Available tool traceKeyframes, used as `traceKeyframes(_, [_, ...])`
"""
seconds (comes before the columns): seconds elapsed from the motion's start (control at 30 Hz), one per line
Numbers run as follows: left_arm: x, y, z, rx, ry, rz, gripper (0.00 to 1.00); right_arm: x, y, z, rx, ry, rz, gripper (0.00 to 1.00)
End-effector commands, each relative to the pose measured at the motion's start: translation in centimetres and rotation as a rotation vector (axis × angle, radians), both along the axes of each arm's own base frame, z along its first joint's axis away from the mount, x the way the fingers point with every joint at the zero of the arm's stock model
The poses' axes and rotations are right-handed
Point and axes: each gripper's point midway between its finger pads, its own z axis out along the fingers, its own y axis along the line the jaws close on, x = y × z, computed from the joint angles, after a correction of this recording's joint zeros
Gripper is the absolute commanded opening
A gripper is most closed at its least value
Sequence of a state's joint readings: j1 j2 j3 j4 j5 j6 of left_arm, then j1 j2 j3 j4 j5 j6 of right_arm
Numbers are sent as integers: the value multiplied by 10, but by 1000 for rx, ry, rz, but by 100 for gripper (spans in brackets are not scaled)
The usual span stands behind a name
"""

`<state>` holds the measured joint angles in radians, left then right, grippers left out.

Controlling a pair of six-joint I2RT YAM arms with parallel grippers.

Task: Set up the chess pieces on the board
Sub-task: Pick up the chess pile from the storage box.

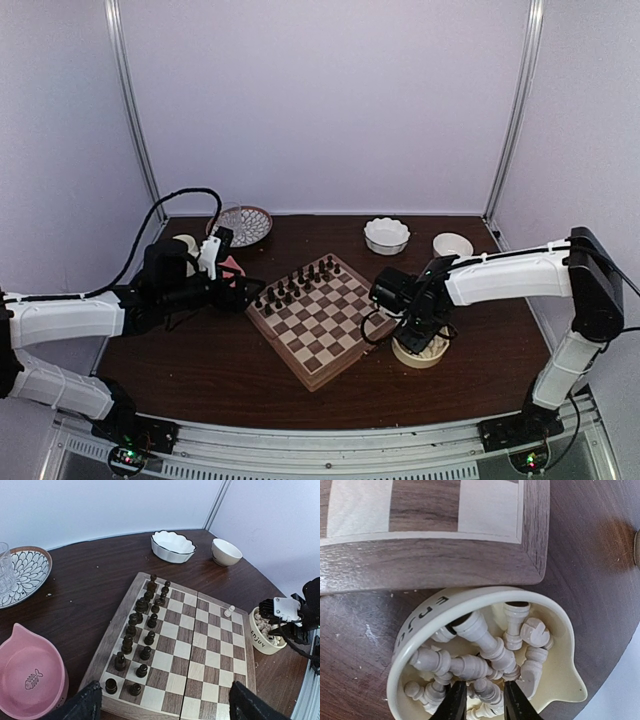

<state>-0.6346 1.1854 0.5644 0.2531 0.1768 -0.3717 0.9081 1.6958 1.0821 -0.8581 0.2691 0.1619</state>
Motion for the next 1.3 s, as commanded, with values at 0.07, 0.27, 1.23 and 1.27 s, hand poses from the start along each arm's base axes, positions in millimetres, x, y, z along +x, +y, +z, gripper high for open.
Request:
traceKeyframes(0.07, [0, -1, 9, -5, -39, -1, 88, 10, -7, 1, -70, -32, -26, 27])
traceKeyframes(0.27, [-1, -2, 9, -6, -39, -4, 88, 12, -8, 8, -57, -60, -34, 18])
traceKeyframes(1.23, [-2, -4, 10, -10, -41, -6, 88, 34, 50, 136, 497, -373, 44, 13])
traceKeyframes(1.27, [-2, -4, 10, -11, -40, -8, 88, 34, 50, 137, 503, -377, 44, 13])
